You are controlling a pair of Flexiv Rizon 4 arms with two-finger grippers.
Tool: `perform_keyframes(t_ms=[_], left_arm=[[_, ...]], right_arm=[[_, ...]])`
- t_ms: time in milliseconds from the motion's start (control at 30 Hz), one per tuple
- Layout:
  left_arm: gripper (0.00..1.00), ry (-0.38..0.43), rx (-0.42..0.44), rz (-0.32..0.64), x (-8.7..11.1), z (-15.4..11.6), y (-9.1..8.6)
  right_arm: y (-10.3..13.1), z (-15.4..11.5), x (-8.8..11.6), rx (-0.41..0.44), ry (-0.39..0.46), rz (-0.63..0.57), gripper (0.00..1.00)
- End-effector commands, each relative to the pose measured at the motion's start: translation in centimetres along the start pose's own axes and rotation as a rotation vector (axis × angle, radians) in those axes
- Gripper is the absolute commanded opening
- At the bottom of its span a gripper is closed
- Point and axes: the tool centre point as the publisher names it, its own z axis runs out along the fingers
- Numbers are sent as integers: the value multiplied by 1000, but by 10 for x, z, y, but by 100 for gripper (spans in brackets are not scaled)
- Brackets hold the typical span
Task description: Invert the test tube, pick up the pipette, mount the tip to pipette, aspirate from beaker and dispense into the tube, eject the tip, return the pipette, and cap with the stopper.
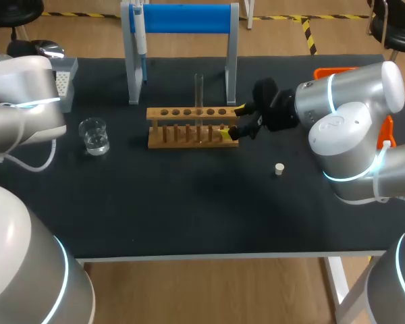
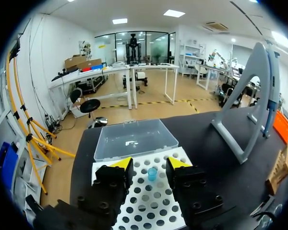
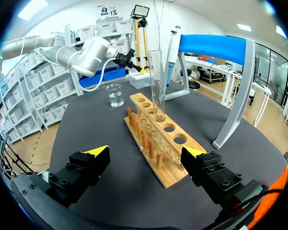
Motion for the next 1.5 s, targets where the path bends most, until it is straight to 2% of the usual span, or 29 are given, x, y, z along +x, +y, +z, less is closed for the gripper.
perform_keyframes(t_ms=[33, 267, 300, 333, 400, 467, 733, 767, 800, 1500], left_arm=[[41, 0, -3, -1, -1, 3, 0], [36, 0, -4, -1, -1, 3, 0], [33, 0, -4, -1, -1, 3, 0], [26, 0, -4, -1, -1, 3, 0], [24, 1, -4, -1, -1, 3, 0], [12, 1, -5, 0, -1, 3, 0], [12, 1, -7, -2, -1, 3, 1], [2, 1, -8, -1, -1, 4, 1], [0, 1, -8, -1, -1, 4, 1], [0, -5, 9, 11, 2, -6, -5]], right_arm=[[0, -1, 0, 1, 0, 0, 100], [0, -1, 0, 1, 0, 0, 100], [0, -1, 0, 1, 0, 0, 100], [0, -1, 0, 1, 0, 0, 100], [0, -1, 0, 1, 0, 0, 100], [0, -1, 0, 1, 0, 0, 100], [0, -1, 0, 1, 0, 0, 100], [0, -1, 0, 1, 0, 0, 100], [0, -1, 0, 1, 0, 0, 100], [0, -1, 0, 1, 0, 0, 100]])
